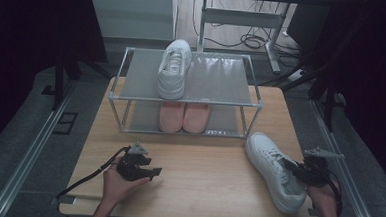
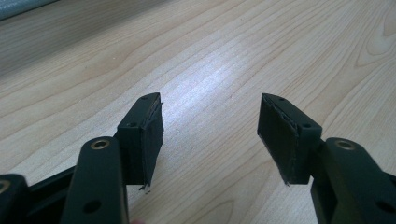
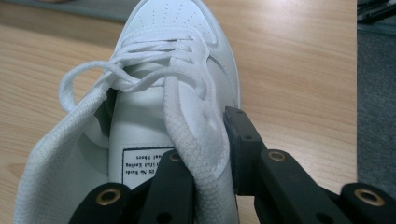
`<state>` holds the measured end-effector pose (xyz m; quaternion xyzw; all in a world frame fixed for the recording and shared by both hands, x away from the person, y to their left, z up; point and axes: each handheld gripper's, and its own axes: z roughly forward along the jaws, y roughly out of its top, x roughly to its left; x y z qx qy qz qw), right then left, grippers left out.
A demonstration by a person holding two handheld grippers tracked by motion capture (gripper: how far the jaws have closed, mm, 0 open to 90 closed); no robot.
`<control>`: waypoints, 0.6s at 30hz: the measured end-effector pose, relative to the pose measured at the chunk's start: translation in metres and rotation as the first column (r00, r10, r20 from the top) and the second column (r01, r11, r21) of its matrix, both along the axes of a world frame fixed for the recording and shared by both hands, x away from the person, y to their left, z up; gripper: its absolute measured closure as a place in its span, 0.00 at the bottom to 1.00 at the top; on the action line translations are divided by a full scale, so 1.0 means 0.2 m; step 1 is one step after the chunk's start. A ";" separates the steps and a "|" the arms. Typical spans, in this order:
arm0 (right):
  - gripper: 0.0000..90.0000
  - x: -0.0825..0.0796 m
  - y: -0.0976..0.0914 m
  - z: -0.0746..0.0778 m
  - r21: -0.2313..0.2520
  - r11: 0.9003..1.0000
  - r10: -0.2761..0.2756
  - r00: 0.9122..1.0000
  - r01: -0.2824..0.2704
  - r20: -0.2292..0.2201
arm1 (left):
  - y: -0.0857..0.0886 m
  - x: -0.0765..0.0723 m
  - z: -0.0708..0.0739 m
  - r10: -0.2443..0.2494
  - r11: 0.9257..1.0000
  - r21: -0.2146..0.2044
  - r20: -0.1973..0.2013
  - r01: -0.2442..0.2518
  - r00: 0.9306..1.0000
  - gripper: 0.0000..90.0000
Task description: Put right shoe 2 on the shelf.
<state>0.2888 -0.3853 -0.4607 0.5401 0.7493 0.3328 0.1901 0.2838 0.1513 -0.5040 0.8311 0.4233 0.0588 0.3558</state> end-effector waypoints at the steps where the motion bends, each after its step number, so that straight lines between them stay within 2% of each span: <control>1: 0.90 -0.01 0.00 0.01 0.006 1.000 0.002 1.000 -0.002 0.009 | 0.00 0.00 0.00 0.000 1.000 0.000 0.000 0.000 1.000 0.45; 9: 0.90 -0.06 0.03 0.06 0.057 0.998 0.032 0.998 -0.035 0.048 | 0.00 0.00 0.00 -0.001 1.000 0.000 -0.002 0.001 1.000 0.45; 14: 0.90 -0.08 0.06 0.08 0.073 0.996 0.040 0.996 -0.046 0.074 | 0.00 0.00 0.00 -0.001 1.000 0.001 -0.002 0.001 1.000 0.45; 18: 0.90 -0.08 0.08 0.09 0.079 0.995 0.056 0.995 -0.063 0.078 | 0.00 0.00 0.00 -0.001 1.000 0.000 -0.005 0.001 1.000 0.45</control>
